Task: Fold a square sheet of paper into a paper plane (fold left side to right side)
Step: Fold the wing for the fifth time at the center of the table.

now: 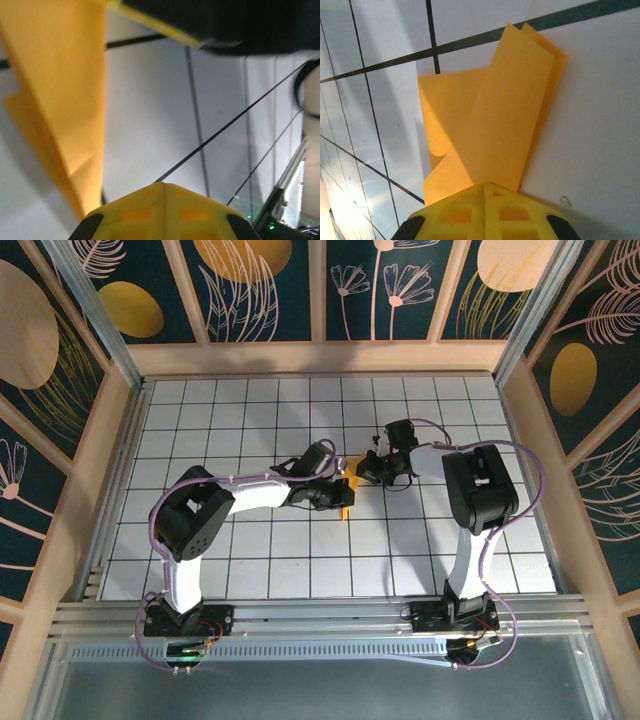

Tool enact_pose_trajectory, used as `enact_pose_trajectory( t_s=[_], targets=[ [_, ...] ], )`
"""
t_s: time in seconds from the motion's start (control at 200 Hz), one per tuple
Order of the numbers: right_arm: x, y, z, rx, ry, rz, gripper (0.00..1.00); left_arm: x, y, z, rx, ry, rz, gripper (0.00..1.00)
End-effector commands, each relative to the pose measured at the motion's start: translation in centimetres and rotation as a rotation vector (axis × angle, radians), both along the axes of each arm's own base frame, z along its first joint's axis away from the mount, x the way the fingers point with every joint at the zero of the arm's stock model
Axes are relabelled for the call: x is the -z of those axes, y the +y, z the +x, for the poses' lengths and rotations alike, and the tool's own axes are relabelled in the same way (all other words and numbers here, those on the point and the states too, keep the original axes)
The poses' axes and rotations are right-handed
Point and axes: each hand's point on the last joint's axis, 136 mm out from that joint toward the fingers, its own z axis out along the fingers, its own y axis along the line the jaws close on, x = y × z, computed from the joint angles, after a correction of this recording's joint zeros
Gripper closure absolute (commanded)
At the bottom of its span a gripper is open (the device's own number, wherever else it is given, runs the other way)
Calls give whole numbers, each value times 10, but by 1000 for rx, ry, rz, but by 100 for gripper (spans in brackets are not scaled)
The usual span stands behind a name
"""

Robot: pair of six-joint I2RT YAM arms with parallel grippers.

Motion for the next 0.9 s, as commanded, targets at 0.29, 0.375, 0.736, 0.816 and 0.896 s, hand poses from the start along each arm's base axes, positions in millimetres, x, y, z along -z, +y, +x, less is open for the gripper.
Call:
enact_pose_trajectory(
  t_s=[0.29, 0.375, 0.736, 0.816, 0.896],
  targets=[
    [25, -15, -5, 20, 53, -99, 100, 25, -11, 25, 6, 18, 29, 100],
    [25, -15, -5, 20, 53, -99, 100, 33, -10, 24, 7, 26, 45, 100],
    [29, -19, -5, 22, 60, -126, 100, 59, 2, 17, 12, 59, 117, 100],
    [29, -19, -5, 19, 60, -133, 100, 61, 4, 13, 19, 65, 122, 100],
    [30, -20, -5, 21, 63, -136, 100, 63, 6, 9, 30, 70, 124, 100]
  ],
)
